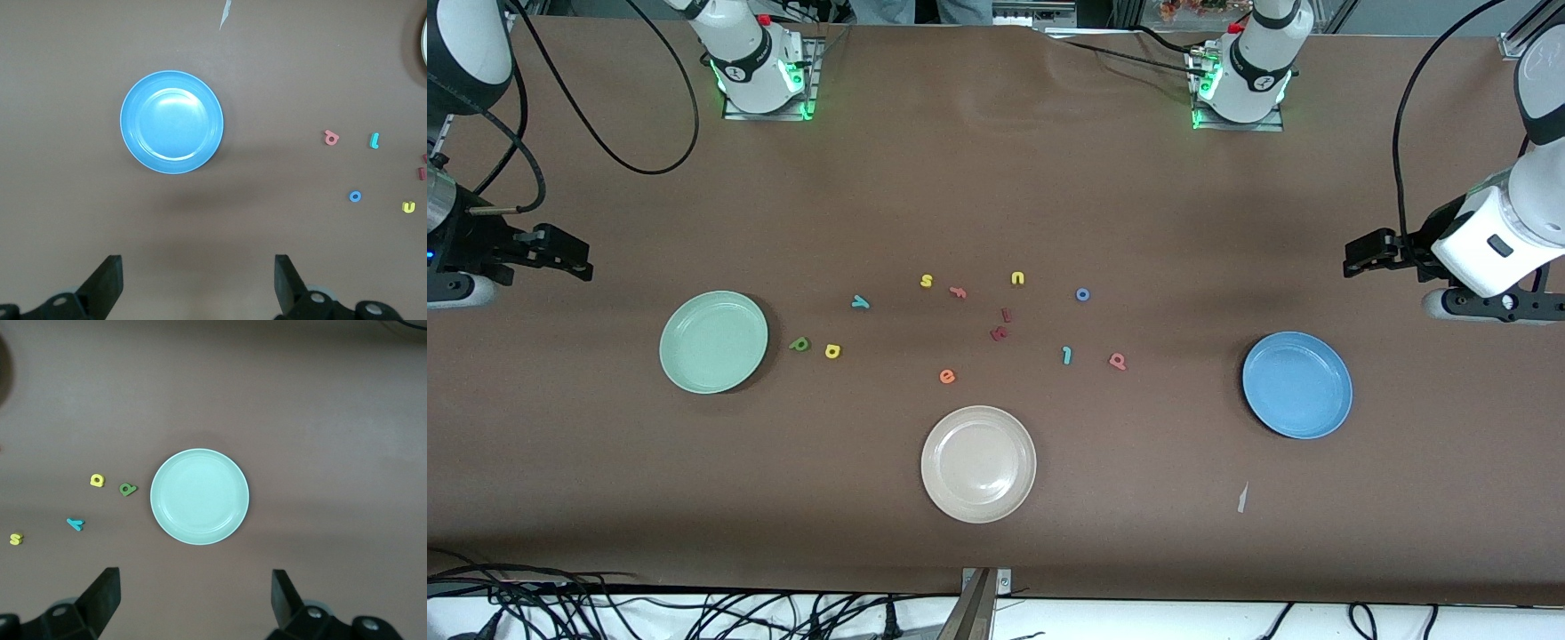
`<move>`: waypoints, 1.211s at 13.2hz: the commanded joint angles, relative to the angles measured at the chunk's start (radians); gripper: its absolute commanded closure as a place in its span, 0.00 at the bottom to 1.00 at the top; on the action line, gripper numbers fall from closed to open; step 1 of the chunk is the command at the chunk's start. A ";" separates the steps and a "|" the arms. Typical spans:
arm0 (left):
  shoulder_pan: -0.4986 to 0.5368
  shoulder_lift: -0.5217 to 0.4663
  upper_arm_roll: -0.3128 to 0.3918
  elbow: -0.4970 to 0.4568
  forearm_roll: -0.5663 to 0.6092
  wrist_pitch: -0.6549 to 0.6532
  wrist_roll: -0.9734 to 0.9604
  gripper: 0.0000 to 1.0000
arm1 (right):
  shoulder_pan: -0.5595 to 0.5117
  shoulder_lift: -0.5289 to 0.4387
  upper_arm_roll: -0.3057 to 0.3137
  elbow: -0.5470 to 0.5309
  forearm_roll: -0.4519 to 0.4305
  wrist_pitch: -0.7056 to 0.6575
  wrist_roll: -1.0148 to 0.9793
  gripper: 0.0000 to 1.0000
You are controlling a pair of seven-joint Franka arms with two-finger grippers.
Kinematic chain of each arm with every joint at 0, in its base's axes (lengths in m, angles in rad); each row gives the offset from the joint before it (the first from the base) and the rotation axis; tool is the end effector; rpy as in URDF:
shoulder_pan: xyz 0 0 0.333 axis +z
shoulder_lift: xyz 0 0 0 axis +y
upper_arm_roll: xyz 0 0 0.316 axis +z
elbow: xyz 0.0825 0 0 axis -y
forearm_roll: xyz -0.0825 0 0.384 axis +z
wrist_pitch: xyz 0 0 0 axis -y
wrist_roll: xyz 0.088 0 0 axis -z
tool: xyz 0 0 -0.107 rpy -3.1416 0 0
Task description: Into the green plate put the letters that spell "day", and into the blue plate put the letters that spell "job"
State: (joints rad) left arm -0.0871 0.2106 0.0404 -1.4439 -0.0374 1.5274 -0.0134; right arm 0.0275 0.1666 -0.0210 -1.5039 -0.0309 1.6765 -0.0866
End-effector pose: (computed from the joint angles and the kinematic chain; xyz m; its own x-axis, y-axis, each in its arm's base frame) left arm 0.6090 -0.0350 0.5577 0.9913 -0.0344 -0.1269 -0.0312 -0.9991 0.0271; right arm 0.6127 0.0020 0.5684 0.9953 0.0965 0.0030 0.0963 -0.9947 0.0346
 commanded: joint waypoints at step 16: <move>-0.284 0.461 -0.013 -0.012 -0.145 0.454 -0.315 0.00 | 0.080 0.205 0.082 -0.211 0.082 0.446 0.039 0.00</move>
State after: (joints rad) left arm -0.3676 0.6157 0.0179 -1.4676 -0.1349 1.9187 -0.3085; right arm 0.1090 0.3907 0.0403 -1.6075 0.0452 1.9988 -0.0541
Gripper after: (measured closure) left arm 0.000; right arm 0.000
